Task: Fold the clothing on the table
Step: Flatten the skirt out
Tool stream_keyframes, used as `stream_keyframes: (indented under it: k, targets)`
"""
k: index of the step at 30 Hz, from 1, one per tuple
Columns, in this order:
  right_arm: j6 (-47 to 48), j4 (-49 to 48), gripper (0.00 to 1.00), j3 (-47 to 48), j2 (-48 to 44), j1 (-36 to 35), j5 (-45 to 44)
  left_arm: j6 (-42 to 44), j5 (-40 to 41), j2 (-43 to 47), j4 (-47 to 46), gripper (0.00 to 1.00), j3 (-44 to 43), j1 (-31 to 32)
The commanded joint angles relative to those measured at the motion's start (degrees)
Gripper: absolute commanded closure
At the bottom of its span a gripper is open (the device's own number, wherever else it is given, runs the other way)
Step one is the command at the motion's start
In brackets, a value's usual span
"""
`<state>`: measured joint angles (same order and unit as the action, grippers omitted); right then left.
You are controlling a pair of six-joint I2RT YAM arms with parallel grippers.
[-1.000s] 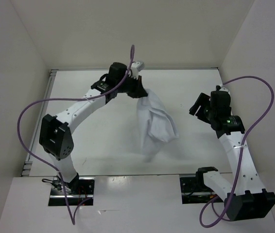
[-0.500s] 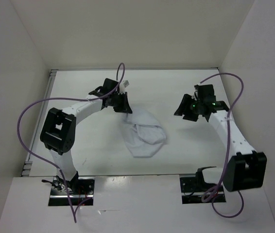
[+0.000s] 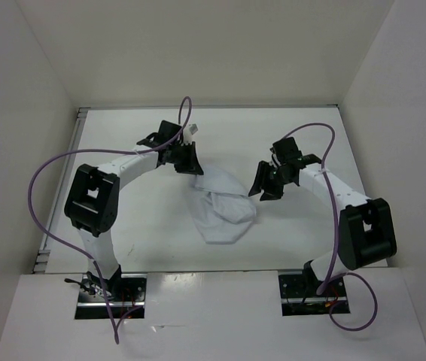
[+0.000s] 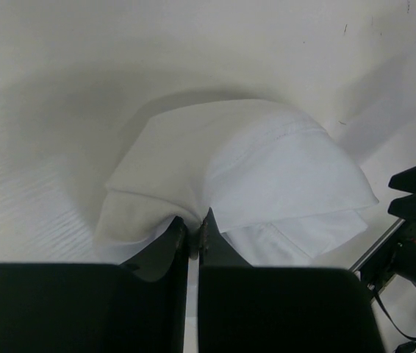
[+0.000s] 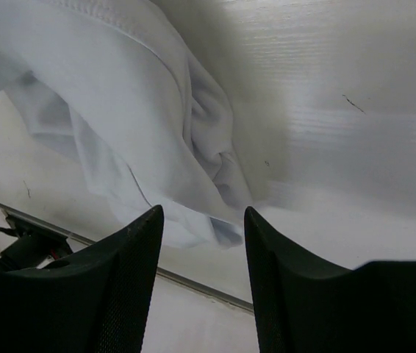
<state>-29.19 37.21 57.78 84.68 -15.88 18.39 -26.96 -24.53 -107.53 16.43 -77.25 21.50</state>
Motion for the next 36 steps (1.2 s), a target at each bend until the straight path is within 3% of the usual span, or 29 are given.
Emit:
stream_keyframes:
  k: [1, 14, 24, 28, 36]
  targets:
    - [-1.92, -1.35, 0.47, -0.73, 0.04, -1.79, -2.04, 1.12, -2.18, 0.82, -0.25, 1.0, -1.14, -0.92]
    - [-4.91, -4.08, 0.48, -3.37, 6.27, -7.23, -6.0, 2.18, -2.71, 5.48, 1.59, 1.0, -2.29, -5.4]
    - [-6.93, -6.62, 0.48, -1.1, 6.81, -7.24, -9.16, 3.32, -3.24, 9.52, 3.35, 1.0, 0.17, -9.46]
    - [-7.46, -9.96, 0.49, 1.01, 8.66, -8.37, -3.56, 3.32, -3.94, 10.32, 3.35, 1.0, 2.37, -10.16]
    - [-8.69, -14.27, 0.49, 7.78, 12.6, -9.61, -0.46, 3.32, -5.17, 10.32, 2.82, 1.0, 3.43, -10.16]
